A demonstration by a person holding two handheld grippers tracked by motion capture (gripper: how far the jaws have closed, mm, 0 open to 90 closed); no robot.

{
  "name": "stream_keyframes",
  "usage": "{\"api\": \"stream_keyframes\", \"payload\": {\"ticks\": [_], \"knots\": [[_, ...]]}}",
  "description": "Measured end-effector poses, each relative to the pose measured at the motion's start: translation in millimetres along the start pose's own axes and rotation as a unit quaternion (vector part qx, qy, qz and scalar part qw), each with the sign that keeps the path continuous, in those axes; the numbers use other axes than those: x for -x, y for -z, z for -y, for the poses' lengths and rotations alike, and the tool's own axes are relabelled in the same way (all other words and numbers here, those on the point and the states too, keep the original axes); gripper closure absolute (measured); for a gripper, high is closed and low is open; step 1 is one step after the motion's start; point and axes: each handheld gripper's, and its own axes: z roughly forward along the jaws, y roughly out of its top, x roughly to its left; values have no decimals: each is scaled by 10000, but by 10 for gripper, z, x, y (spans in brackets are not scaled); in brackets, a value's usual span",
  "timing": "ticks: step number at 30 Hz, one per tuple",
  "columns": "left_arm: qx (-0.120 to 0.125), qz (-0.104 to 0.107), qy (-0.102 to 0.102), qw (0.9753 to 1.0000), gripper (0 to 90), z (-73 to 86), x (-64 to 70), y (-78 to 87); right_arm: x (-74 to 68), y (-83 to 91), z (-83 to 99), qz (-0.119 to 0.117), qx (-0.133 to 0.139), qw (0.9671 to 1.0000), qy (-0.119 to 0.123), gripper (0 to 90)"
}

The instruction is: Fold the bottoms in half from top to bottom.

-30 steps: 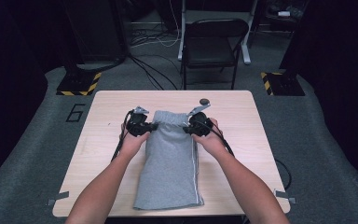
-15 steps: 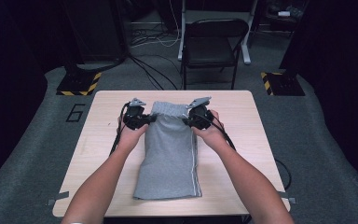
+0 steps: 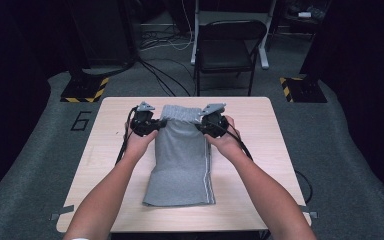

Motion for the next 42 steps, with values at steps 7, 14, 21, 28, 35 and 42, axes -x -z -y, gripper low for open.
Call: {"api": "stream_keyframes", "payload": {"ticks": [7,14,21,28,35,42], "knots": [[-75,156,-149,9997,840,118,17,19,-98,-10,139,18,11,9998,184,831],[-48,166,-73,9998,839,180,32,27,-129,-5,181,-30,69,9999,109,831],[-39,240,-84,9997,839,203,65,80,-165,43,215,-146,105,9998,129,831],[40,434,-69,9990,838,258,109,163,-197,126,264,-261,185,9994,88,831],[50,457,-76,9989,838,321,163,227,-304,197,298,-353,238,9989,189,831],[53,522,-89,9986,838,393,225,309,-353,253,344,-451,267,9985,168,831]]}}
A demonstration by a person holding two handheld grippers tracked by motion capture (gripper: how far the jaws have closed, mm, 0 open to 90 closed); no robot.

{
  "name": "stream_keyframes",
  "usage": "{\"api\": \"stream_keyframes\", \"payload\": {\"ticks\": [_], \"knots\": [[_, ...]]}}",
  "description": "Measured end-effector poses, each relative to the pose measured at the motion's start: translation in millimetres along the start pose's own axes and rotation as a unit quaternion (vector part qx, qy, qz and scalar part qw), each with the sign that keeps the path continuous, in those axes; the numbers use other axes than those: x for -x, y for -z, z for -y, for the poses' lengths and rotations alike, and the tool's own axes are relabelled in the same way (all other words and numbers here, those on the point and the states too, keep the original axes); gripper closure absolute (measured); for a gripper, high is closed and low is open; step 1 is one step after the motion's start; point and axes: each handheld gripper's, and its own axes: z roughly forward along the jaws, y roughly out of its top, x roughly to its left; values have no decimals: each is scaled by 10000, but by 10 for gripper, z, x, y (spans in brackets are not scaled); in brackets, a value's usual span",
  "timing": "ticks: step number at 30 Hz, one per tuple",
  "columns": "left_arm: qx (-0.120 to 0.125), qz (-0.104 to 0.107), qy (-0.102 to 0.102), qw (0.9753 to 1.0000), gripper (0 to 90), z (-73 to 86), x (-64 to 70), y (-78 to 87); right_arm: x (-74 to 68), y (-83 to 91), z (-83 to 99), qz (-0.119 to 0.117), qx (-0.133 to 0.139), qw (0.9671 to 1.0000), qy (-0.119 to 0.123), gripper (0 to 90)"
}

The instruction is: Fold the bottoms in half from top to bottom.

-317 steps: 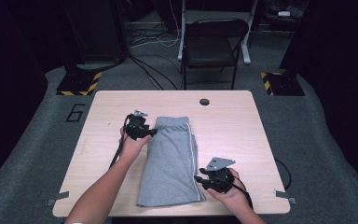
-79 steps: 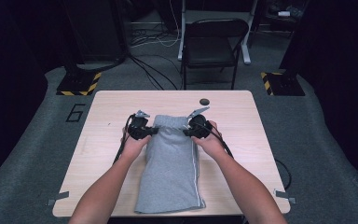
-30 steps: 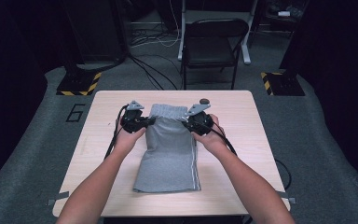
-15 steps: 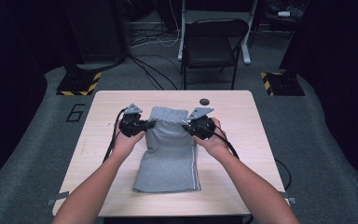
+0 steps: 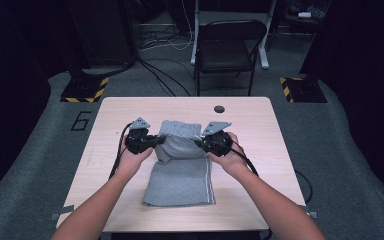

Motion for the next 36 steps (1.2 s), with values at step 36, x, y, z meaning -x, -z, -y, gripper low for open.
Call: {"api": "stream_keyframes", "payload": {"ticks": [36], "knots": [[-703,302,-18,9971,827,804,377,-111,-442,-145,743,-530,-498,9963,-463,826]]}}
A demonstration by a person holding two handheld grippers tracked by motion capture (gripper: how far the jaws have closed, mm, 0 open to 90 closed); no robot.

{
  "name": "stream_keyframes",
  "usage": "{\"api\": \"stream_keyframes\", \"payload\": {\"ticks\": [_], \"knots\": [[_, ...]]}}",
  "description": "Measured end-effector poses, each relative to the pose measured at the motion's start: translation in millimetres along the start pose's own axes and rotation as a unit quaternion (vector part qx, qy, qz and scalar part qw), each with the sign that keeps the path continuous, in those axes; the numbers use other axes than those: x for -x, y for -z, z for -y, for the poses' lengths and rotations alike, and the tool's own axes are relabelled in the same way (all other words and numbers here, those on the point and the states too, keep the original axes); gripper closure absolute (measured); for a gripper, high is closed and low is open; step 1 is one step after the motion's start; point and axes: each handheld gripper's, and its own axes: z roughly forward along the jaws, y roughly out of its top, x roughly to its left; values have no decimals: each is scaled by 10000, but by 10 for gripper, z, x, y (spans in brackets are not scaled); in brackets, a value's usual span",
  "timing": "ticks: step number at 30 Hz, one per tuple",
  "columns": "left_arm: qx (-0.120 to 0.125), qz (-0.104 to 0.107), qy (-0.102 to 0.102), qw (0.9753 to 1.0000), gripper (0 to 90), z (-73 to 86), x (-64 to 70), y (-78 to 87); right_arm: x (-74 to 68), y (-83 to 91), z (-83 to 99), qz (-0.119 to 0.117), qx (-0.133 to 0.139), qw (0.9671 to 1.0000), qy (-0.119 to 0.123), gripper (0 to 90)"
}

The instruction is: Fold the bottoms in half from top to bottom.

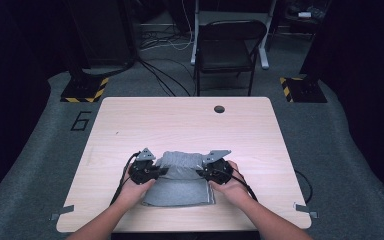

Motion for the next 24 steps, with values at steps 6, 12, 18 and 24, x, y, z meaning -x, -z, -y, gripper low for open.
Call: {"api": "stream_keyframes", "payload": {"ticks": [6,12,18,24], "knots": [[-143,36,-90,9999,803,69,13,-36,2,-21,67,-74,52,9998,-199,815],[-255,86,-109,9996,782,117,36,-59,-11,-28,139,-109,119,9996,-233,789],[-249,143,-84,9996,726,113,49,-53,-32,-5,129,-192,153,9991,-356,667],[-251,157,-83,9995,678,99,64,-47,21,120,25,-99,404,9980,-476,525]]}}
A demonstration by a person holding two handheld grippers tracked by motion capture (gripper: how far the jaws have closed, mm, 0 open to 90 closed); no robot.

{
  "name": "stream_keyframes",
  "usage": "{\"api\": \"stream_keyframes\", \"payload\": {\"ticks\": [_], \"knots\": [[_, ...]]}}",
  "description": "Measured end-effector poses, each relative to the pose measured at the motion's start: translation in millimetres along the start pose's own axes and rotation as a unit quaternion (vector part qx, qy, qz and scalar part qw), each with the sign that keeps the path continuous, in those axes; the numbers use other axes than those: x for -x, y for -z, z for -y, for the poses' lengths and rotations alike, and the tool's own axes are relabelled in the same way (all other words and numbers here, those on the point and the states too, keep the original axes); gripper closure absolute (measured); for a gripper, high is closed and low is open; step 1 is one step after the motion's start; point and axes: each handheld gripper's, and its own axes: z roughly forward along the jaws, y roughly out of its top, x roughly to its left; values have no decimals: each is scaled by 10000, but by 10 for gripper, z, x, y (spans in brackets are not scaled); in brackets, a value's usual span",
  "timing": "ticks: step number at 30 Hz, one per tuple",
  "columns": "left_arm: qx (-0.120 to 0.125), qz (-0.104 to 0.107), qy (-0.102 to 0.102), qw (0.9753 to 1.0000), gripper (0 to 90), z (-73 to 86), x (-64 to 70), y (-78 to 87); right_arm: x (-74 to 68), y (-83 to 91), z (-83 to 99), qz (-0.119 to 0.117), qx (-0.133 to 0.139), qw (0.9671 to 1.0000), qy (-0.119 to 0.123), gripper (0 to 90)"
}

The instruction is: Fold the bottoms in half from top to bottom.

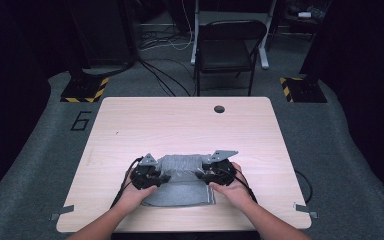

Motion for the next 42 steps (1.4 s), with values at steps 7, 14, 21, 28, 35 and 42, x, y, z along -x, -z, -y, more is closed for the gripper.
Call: {"api": "stream_keyframes", "payload": {"ticks": [7,14,21,28,35,42], "knots": [[30,36,71,10000,546,-60,28,18,99,59,-179,95,257,9996,-32,494],[44,25,175,9998,504,-80,14,44,109,-31,-351,158,305,9994,105,483],[135,8,225,9997,467,-108,-23,102,136,-148,-433,173,180,9994,225,485],[172,26,205,9996,570,-108,-29,114,107,-153,-391,38,37,9996,289,618],[73,130,147,9998,715,-33,6,108,-32,-58,-275,-207,-67,9989,421,737],[73,218,179,9996,661,17,22,136,-165,-42,-103,-377,-195,9976,543,767]]}}
